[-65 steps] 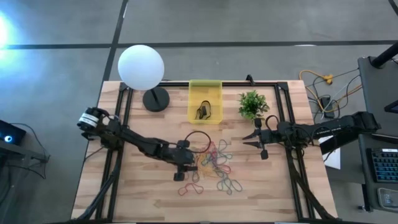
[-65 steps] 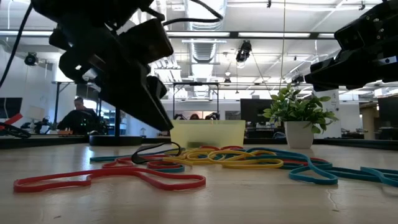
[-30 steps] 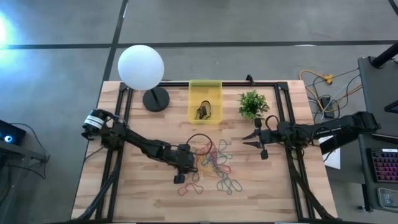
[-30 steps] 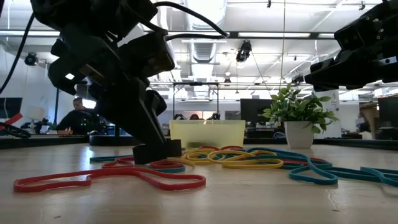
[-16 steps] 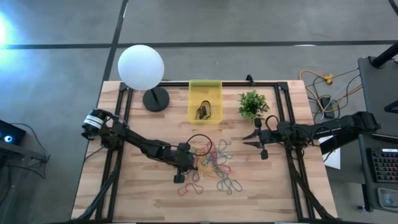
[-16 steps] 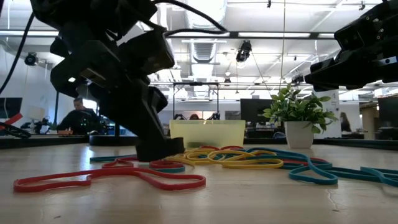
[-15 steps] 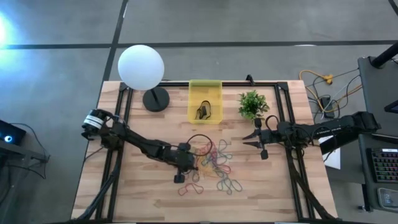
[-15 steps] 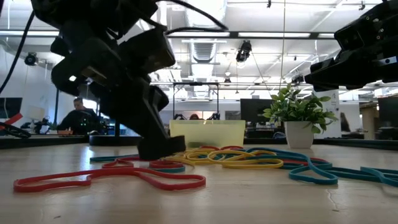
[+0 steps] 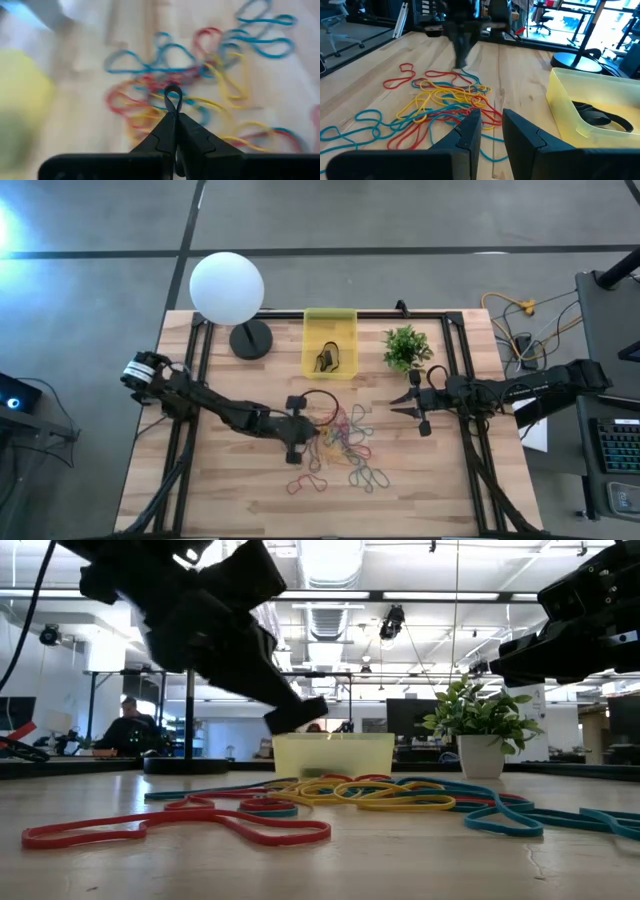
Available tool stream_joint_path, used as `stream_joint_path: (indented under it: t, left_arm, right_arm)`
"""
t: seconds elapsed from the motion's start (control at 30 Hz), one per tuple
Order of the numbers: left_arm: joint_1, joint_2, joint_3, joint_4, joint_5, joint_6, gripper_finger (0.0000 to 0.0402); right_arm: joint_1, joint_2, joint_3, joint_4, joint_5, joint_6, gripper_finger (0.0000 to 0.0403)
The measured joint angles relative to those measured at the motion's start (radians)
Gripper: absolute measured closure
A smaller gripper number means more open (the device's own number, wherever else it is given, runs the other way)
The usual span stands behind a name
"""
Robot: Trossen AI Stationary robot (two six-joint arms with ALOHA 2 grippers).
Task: Pick and place rubber bands into bin
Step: Put the black rubber band into the yellow bin
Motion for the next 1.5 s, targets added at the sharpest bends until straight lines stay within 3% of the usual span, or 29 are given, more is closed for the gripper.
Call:
stream_joint_path:
  t: [0.27,0.8,1.5]
  left_arm:
    - [0.108,-0.023,0.0,0.042,-0.083,0.088,0.0401]
    - [0.387,-0.022,0.0,0.154,-0.071,0.182,0.0402]
    - [0.507,0.01,0.002,0.251,-0.013,0.182,0.0402]
  right_arm:
    - [0.0,0.0,0.0,0.001,0.0,0.0,0.0335]
    - [0.0,0.0,0.0,0.0,0.0,0.0,0.0335]
    - [0.0,0.0,0.0,0.007,0.0,-0.002,0.0335]
